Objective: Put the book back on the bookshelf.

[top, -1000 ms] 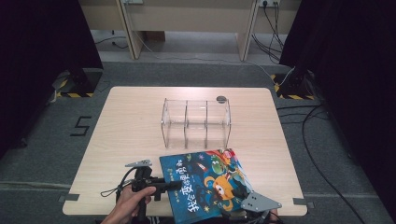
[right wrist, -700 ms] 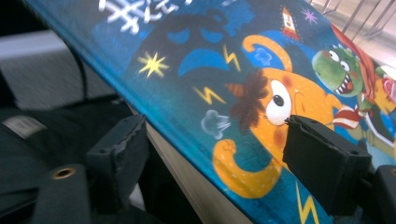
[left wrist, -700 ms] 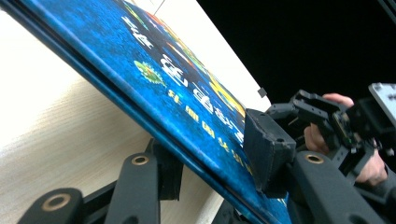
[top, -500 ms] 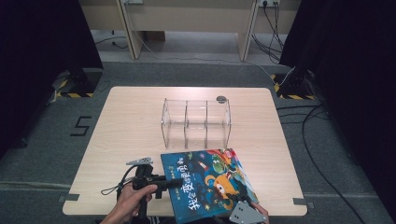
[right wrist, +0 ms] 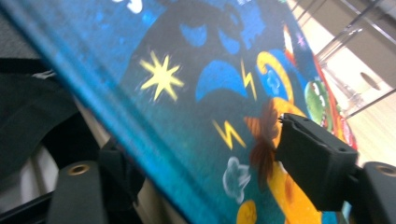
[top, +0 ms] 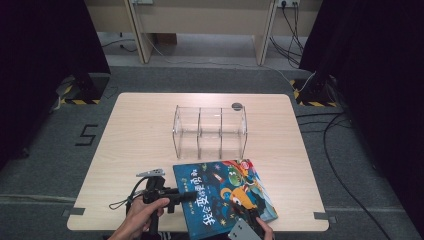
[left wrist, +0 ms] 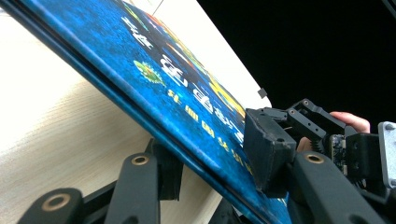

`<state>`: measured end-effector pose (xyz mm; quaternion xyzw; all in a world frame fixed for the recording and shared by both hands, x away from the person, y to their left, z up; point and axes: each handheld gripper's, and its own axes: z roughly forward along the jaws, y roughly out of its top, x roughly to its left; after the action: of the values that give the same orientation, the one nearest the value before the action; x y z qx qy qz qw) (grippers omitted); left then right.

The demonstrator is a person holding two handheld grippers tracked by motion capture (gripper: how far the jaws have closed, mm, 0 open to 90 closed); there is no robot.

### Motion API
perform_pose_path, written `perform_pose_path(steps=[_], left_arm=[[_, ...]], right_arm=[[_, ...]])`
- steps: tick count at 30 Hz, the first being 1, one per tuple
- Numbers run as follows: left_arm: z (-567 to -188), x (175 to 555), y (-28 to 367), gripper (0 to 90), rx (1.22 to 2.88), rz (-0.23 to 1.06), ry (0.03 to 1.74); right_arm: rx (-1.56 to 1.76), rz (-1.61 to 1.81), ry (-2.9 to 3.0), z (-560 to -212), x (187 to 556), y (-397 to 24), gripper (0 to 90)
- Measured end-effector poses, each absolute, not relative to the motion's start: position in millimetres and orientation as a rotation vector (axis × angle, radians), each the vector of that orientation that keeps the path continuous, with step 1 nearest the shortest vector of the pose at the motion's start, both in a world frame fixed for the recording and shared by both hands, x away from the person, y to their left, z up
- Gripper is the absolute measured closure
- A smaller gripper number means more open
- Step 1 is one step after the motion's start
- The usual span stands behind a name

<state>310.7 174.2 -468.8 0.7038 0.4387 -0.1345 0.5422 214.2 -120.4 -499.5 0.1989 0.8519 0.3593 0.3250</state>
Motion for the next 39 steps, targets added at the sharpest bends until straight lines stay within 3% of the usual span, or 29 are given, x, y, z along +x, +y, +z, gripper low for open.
perform_pose_path(steps=[1, 9, 32, 36, 39], left_arm=[[-469, 311, 174, 58.4, 1.671, -0.322, 1.041], [-468, 310, 173, 58.4, 1.671, -0.321, 1.042], [-470, 307, 170, 58.4, 1.667, -0.339, 1.041], [-470, 308, 170, 58.4, 1.667, -0.343, 1.039], [-469, 308, 170, 57.7, 1.671, -0.339, 1.034]], right_arm=[[0.521, 0.947, 2.221, -499, 214, -120, 34.3], [0.483, 0.911, 2.184, -501, 212, -117, 37.9], [0.428, 0.95, 2.128, -503, 206, -100, 34.7], [0.395, 0.944, 2.115, -503, 205, -98, 37.5], [0.348, 0.911, 2.095, -501, 200, -96, 45.8]])
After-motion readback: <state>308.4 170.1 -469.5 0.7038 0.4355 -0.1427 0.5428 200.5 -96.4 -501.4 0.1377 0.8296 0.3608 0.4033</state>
